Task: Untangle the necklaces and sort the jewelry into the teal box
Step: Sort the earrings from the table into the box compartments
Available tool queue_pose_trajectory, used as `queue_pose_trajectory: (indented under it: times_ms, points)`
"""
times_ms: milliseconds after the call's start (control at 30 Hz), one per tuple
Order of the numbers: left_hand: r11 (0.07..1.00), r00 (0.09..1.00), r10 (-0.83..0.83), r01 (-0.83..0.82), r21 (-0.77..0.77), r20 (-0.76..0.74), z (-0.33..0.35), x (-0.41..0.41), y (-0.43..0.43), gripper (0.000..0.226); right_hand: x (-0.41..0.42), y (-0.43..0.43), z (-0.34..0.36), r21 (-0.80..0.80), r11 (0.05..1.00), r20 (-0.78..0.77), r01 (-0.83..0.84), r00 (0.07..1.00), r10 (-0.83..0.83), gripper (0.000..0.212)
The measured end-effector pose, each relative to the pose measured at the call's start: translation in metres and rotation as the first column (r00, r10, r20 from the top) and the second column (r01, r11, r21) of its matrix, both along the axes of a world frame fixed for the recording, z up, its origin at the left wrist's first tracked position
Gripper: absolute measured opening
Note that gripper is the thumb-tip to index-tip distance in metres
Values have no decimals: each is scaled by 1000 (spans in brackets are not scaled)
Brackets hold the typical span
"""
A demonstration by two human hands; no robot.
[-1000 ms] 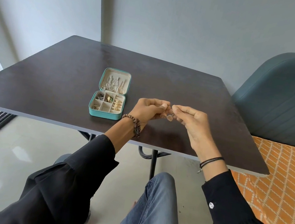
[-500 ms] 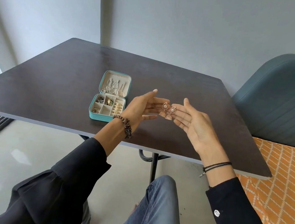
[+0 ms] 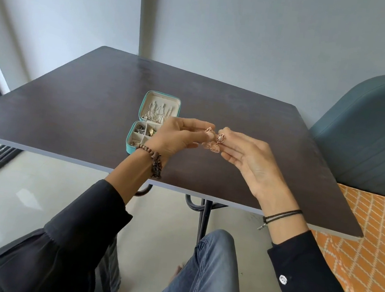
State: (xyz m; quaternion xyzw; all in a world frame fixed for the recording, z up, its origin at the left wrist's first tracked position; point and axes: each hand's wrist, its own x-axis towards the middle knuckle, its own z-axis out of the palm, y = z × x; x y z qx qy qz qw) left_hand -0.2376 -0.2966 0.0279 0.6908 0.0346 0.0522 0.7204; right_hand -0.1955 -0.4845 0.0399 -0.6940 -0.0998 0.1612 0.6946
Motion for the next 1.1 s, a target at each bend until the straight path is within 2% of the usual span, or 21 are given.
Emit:
queue_pose_trajectory:
  times_ms: [100,300,500,633,967,1100]
  points:
    - [999,999,29,-30,25,34,1,-5,9,29,-2,11,-2,-16,1000,64,-16,998,17,24]
    - [987,990,119,-127,102,78,2,-19,33,26,-7,43,-6,-30,999,84,-30,996,33,26]
    - [935,953,289,-301,189,91,-4,-31,74,27,-11,74,-9,-119,993,168,-15,985,35,25]
    - [915,941,324,-337,222,97,-3,-35,93,27,-12,95,-16,-196,981,250,13,968,37,27]
    - [919,939,324,-341,195,116,-12,-37,106,26,-24,140,-30,-478,876,498,56,839,218,28]
    - [919,941,322,-338,202,106,-16,-41,112,26,-26,141,-33,-536,839,566,90,776,278,23]
